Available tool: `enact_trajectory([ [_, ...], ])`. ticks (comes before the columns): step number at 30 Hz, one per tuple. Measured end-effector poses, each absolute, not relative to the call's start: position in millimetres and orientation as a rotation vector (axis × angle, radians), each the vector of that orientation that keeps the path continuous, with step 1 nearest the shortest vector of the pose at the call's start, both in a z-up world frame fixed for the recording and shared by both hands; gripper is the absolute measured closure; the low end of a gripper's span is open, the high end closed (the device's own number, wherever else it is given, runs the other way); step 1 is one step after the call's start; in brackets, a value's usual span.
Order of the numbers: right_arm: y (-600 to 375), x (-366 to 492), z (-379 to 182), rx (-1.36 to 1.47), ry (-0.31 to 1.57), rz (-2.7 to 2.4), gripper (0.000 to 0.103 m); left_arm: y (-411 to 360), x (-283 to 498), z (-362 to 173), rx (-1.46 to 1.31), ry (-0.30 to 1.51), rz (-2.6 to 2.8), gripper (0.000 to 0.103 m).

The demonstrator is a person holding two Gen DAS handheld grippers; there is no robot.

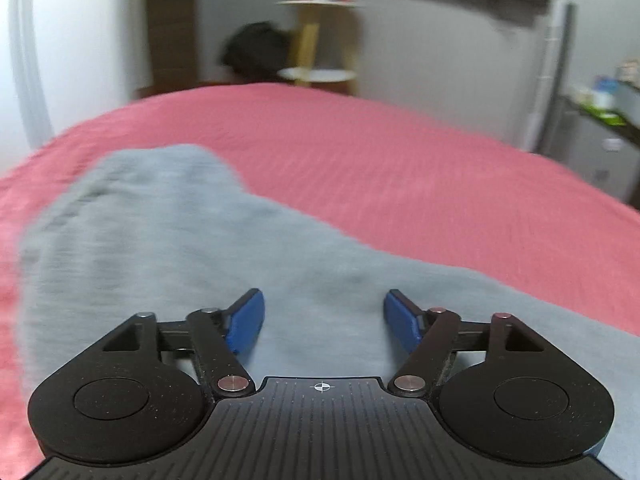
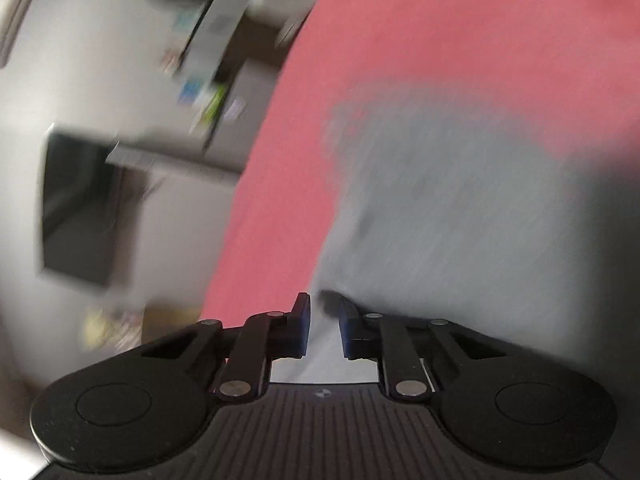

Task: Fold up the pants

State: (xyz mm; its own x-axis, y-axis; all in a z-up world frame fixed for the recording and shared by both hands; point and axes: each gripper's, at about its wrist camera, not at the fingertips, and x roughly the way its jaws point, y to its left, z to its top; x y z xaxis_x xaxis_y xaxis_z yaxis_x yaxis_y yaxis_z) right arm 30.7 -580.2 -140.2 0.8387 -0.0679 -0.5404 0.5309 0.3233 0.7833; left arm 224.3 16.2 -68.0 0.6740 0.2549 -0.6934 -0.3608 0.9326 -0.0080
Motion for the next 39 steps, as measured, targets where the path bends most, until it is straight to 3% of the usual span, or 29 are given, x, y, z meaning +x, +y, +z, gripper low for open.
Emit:
enact_trajectory([
  [2, -588, 11, -117, 1.096, 0.454, -0.525, 0.086, 20, 220, -59, -0.19, 0.778, 0.316, 0.028],
  [3, -594, 0, -109, 1.054, 0.449, -0.546, 0.076, 20, 217, -55, -0.211, 0.79, 0.279, 0.027],
  [4, -591, -13, -96, 0.982, 0.465, -0.604, 0.047, 16, 213, -50, -0.226, 0.806, 0.238, 0.027],
  [5, -584, -26, -86, 0.906, 0.495, -0.685, 0.033, 13, 206, -46, -0.235, 0.825, 0.198, 0.025],
  [6, -573, -36, -78, 0.858, 0.503, -0.724, 0.028, 11, 195, -43, -0.243, 0.844, 0.156, 0.024],
  [11, -547, -113, -85, 0.923, 0.53, -0.643, 0.029, -22, 150, -49, -0.25, 0.896, -0.031, 0.021],
  [15, -530, -153, -111, 1.185, 0.454, -0.555, 0.054, -43, 138, -64, -0.305, 0.949, -0.046, 0.021],
  [22, -527, -136, -116, 1.235, 0.352, -0.49, 0.06, -32, 124, -63, -0.304, 0.903, 0.009, 0.021],
  [23, -530, -130, -119, 1.232, 0.364, -0.494, 0.064, -28, 124, -64, -0.33, 0.904, 0.022, 0.021],
  [25, -536, -139, -133, 1.279, 0.391, -0.52, 0.089, -23, 121, -62, -0.351, 0.897, 0.039, 0.021],
  [27, -538, -144, -133, 1.293, 0.365, -0.517, 0.097, -21, 120, -61, -0.352, 0.886, 0.047, 0.021],
  [31, -519, -150, -98, 1.025, 0.154, -0.451, 0.097, -24, 121, -63, -0.33, 0.884, 0.056, 0.021],
  [32, -517, -149, -97, 0.984, 0.154, -0.466, 0.097, -25, 121, -63, -0.321, 0.882, 0.057, 0.021],
  [34, -520, -144, -106, 0.964, 0.258, -0.573, 0.085, -27, 121, -63, -0.308, 0.88, 0.055, 0.021],
  [36, -530, -141, -126, 1.039, 0.392, -0.638, 0.085, -27, 120, -63, -0.307, 0.88, 0.054, 0.021],
  [38, -531, -150, -138, 1.14, 0.366, -0.595, 0.082, -27, 120, -63, -0.314, 0.881, 0.054, 0.02],
  [39, -530, -154, -139, 1.157, 0.355, -0.602, 0.073, -27, 120, -63, -0.317, 0.881, 0.054, 0.02],
])
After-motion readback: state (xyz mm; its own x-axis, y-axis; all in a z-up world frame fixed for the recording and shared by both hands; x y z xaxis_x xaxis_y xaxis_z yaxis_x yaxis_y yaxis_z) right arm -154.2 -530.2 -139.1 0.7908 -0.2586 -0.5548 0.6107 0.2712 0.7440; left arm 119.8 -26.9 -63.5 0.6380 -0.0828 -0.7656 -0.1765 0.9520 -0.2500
